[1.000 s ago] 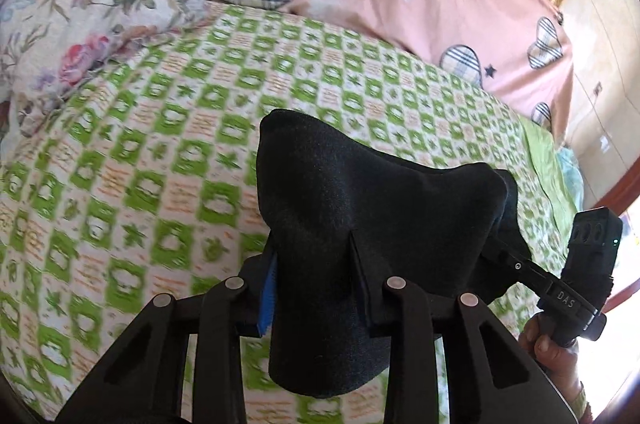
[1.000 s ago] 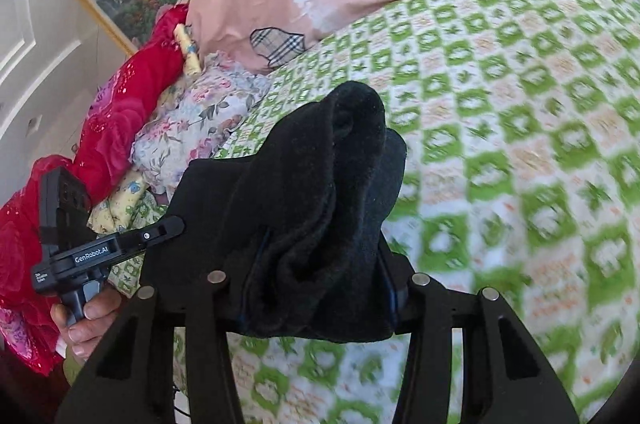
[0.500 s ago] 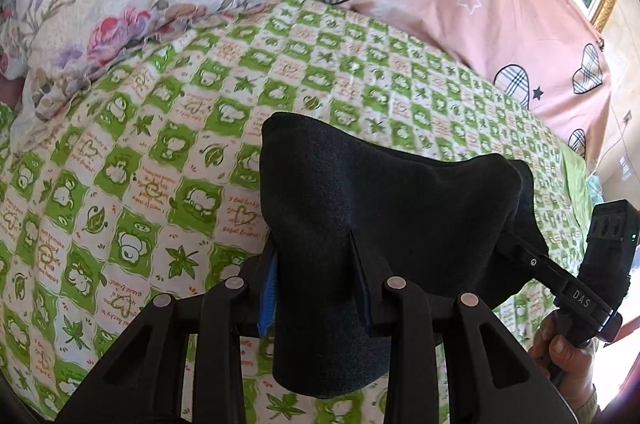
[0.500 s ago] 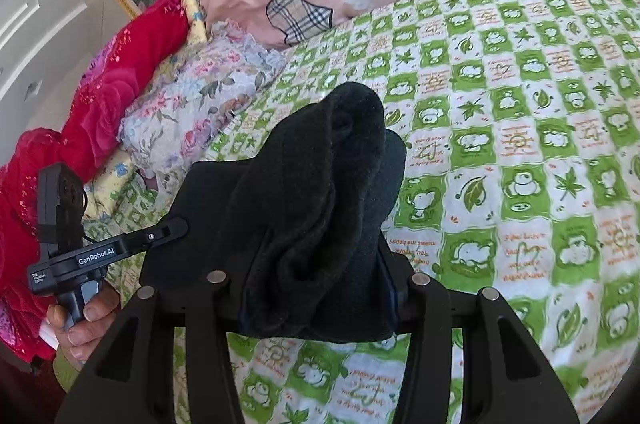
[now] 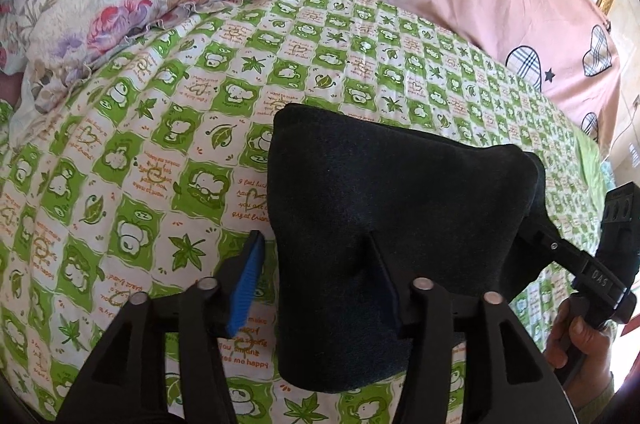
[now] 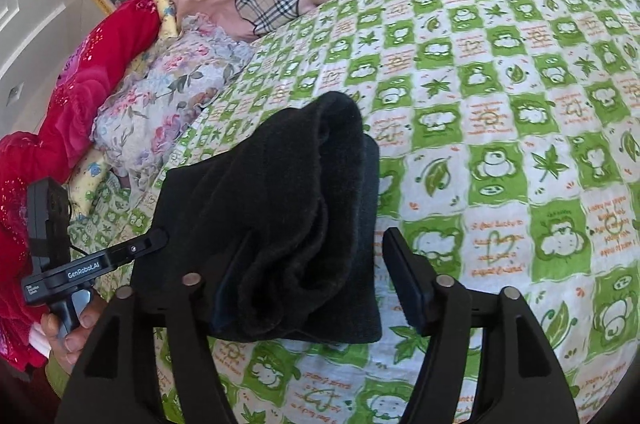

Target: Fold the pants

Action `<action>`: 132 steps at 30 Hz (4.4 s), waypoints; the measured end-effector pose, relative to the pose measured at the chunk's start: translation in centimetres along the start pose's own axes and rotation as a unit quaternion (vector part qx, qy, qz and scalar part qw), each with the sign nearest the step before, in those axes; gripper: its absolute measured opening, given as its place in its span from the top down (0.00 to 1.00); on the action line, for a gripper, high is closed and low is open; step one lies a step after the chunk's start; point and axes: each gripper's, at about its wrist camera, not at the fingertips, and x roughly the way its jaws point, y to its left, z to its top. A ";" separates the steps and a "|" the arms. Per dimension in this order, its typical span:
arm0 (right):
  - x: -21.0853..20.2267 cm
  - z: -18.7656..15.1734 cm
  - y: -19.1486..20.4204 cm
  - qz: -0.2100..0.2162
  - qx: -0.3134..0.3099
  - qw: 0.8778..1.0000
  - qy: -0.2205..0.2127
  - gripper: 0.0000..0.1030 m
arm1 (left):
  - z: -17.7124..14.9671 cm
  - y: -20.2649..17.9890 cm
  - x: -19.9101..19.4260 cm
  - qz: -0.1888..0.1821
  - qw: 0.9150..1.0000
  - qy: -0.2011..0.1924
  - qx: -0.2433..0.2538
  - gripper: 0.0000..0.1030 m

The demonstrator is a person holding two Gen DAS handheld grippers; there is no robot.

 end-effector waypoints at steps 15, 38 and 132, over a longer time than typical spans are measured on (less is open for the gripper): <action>-3.2 -2.5 2.6 -0.056 -0.038 0.997 -0.045 0.16 | -2.6 -0.6 -2.4 0.011 1.000 -0.004 -0.001 0.30; -5.7 -6.5 8.0 -0.072 -0.176 0.981 -0.049 0.01 | -7.5 -2.5 -6.0 0.068 0.995 -0.049 0.061 0.21; -4.0 -7.2 10.2 -0.049 -0.195 0.979 -0.037 0.01 | -8.0 -2.8 -5.7 0.107 0.986 -0.064 0.108 0.19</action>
